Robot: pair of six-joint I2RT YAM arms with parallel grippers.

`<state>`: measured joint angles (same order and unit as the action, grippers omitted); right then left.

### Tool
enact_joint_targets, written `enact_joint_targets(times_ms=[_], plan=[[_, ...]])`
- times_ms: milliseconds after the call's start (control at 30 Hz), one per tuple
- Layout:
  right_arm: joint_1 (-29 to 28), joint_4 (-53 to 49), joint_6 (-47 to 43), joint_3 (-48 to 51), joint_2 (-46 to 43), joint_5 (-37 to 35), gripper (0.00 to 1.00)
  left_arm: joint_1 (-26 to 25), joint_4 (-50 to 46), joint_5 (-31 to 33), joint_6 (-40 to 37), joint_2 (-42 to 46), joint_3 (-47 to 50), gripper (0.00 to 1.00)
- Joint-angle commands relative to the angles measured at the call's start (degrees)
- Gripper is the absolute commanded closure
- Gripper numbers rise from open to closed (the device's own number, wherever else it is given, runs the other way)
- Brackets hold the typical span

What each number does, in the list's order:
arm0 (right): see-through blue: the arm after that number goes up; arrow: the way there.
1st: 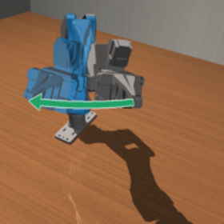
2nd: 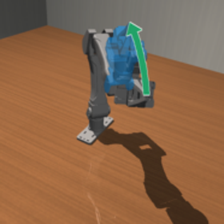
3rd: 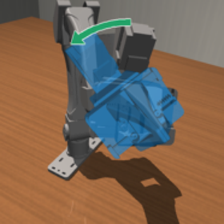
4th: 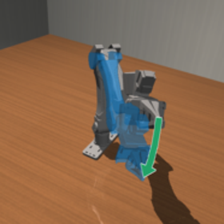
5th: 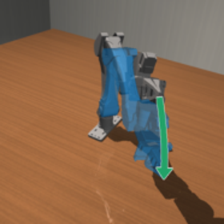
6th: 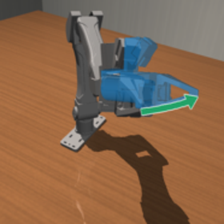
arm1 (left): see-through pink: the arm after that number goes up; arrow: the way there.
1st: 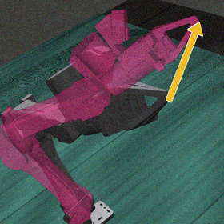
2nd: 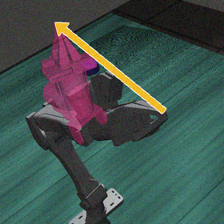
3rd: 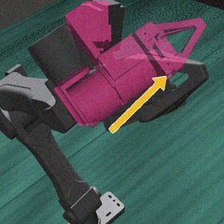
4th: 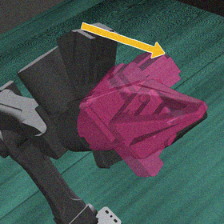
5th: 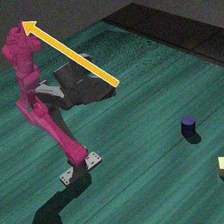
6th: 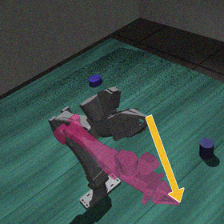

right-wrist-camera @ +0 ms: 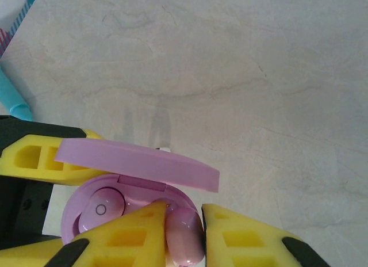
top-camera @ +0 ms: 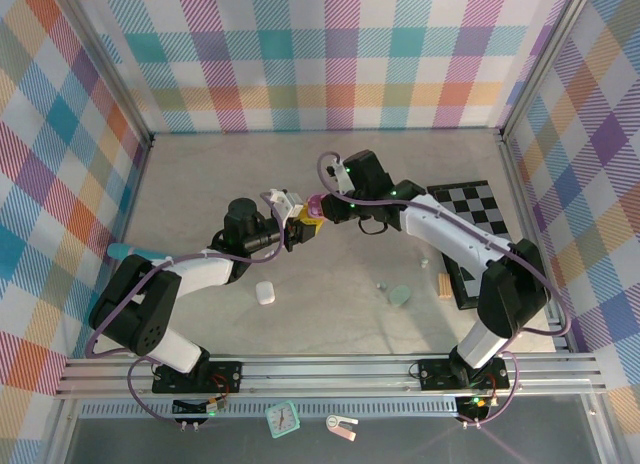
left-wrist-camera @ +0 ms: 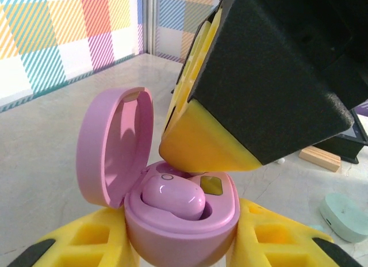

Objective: Insert the wireless bluetooth earbuds into the charging case

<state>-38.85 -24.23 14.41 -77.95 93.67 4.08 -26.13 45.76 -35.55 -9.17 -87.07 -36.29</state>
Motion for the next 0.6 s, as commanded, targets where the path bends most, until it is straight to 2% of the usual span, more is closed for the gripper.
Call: enact_joint_targets(times_ms=[0, 567], plan=[[-0.82, 1.48, -2.59, 1.04, -1.04, -1.54, 0.79, -0.46, 5.13, -1.65, 1.17, -0.21, -1.67, 0.68], [-4.45, 3.64, -8.44, 2.26, -1.78, -11.36, 0.79, -0.37, 5.13, -0.79, 2.49, 1.11, -1.54, 0.68]])
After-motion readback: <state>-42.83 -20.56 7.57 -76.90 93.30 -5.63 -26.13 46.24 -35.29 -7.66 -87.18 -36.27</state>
